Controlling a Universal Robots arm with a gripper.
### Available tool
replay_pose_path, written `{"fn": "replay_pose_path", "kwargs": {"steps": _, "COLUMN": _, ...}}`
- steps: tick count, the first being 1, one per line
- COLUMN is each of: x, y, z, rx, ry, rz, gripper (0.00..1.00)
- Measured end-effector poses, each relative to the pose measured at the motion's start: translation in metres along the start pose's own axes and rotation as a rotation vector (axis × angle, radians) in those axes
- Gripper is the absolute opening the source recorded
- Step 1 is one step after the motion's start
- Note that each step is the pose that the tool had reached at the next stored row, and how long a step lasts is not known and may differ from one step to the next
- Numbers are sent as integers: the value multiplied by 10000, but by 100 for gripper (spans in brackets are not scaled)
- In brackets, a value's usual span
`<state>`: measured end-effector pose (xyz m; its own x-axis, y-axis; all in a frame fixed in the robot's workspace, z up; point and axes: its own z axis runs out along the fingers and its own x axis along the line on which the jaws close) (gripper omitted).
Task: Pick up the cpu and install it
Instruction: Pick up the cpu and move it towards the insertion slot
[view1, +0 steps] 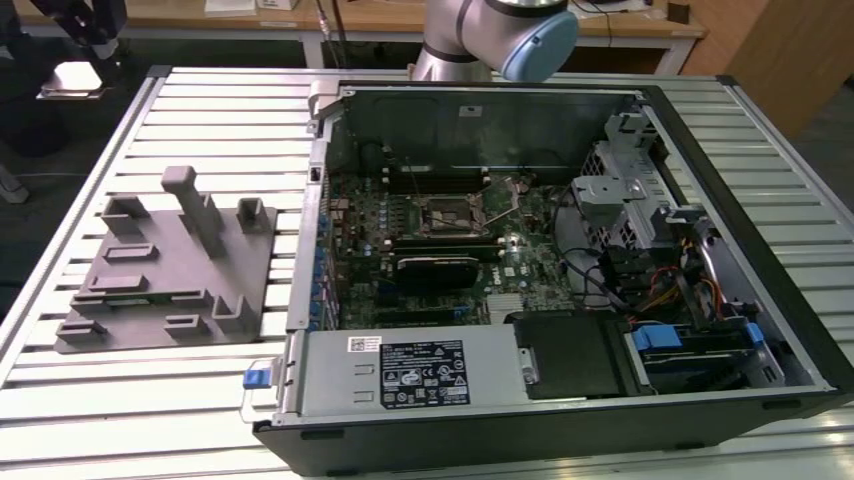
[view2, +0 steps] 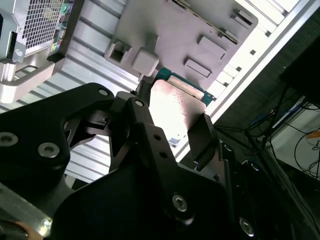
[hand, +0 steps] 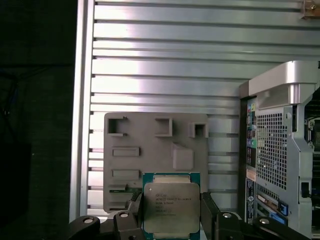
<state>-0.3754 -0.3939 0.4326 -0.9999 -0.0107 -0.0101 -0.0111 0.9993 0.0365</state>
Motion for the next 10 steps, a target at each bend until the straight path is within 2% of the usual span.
{"fn": "replay_pose_path", "kwargs": {"steps": 10, "x": -87, "y": -1, "z": 0, "rx": 1, "ry": 1, "rz": 1, "gripper": 54}}
